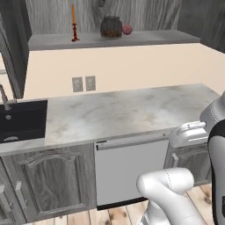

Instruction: Pick the jar and candle from the dining table and place them in the open cabinet. Close the cabinet after placing the objects.

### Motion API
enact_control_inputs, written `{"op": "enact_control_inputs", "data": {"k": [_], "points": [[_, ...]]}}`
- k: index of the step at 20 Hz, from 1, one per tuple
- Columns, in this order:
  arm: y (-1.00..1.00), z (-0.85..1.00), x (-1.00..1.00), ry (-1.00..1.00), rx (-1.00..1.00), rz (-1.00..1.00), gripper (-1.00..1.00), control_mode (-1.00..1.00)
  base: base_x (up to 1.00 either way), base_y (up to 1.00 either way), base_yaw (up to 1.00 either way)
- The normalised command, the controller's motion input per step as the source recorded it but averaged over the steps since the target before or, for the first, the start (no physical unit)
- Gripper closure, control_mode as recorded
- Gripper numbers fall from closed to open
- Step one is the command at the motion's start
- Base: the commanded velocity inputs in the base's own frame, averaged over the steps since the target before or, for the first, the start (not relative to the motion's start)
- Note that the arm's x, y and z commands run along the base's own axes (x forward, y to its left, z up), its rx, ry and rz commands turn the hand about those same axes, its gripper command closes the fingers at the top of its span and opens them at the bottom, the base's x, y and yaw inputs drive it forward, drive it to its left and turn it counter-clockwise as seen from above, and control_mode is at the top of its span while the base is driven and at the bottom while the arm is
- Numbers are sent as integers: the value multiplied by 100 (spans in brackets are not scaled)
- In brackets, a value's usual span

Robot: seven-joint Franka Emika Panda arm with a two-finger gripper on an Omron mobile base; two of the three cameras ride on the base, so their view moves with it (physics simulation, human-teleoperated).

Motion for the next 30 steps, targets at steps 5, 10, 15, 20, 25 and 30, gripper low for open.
{"op": "enact_control_inputs", "data": {"k": [5,10,15,20,25,30], "points": [[0,0,0,0,0,0,-100,100,10,32,0],[0,0,0,0,0,0,-100,100,43,8,2],[0,0,0,0,0,0,-100,100,54,-4,6],[0,0,0,0,0,0,-100,100,34,-15,1],[0,0,0,0,0,0,-100,100,6,-42,-1],[0,0,0,0,0,0,-100,100,0,-16,-5]]}}
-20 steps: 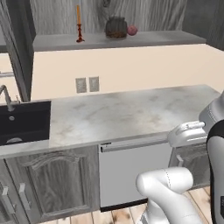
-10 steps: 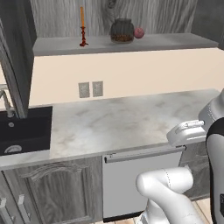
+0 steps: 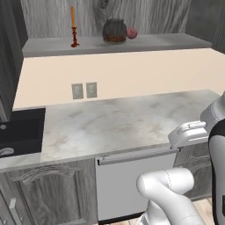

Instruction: Pick the jar and candle from the dining table and place them in the open cabinet. Close the cabinet after placing the objects.

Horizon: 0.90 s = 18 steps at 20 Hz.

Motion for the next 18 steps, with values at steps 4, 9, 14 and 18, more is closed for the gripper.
{"op": "enact_control_inputs", "data": {"k": [4,9,14,18], "points": [[0,0,0,0,0,0,-100,100,0,0,-1],[0,0,0,0,0,0,-100,100,0,0,0],[0,0,0,0,0,0,-100,100,0,0,0],[0,0,0,0,0,0,-100,100,0,0,0]]}}
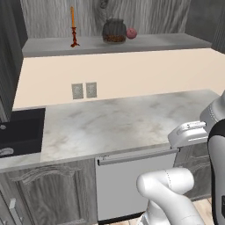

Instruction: Pick the jar and candle from the dining table and place them in the open cabinet. Close the cabinet after placing the objects.

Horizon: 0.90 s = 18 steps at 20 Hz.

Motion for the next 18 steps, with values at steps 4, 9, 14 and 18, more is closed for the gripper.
{"op": "enact_control_inputs", "data": {"k": [4,9,14,18], "points": [[0,0,0,0,0,0,-100,-100,0,0,0],[0,0,0,0,0,0,-100,-100,0,0,0],[0,0,0,0,0,0,-100,-100,0,0,0],[0,0,0,0,0,0,-100,-100,0,0,0]]}}
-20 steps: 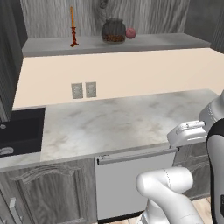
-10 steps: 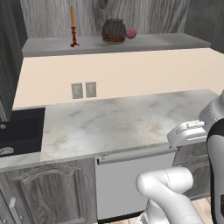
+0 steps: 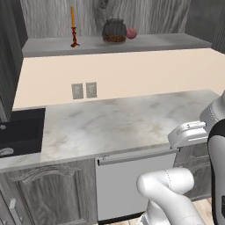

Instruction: Pick the jar and candle from the dining table and place them in the open cabinet. Close the cabinet after placing the objects.

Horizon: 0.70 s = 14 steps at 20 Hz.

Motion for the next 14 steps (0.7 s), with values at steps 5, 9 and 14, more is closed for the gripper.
{"op": "enact_control_inputs", "data": {"k": [5,9,14], "points": [[0,0,0,0,0,0,-100,-100,0,0,0],[0,0,-4,0,0,1,-100,-100,0,0,0],[17,0,-69,-6,0,14,-100,-100,0,0,0]]}}
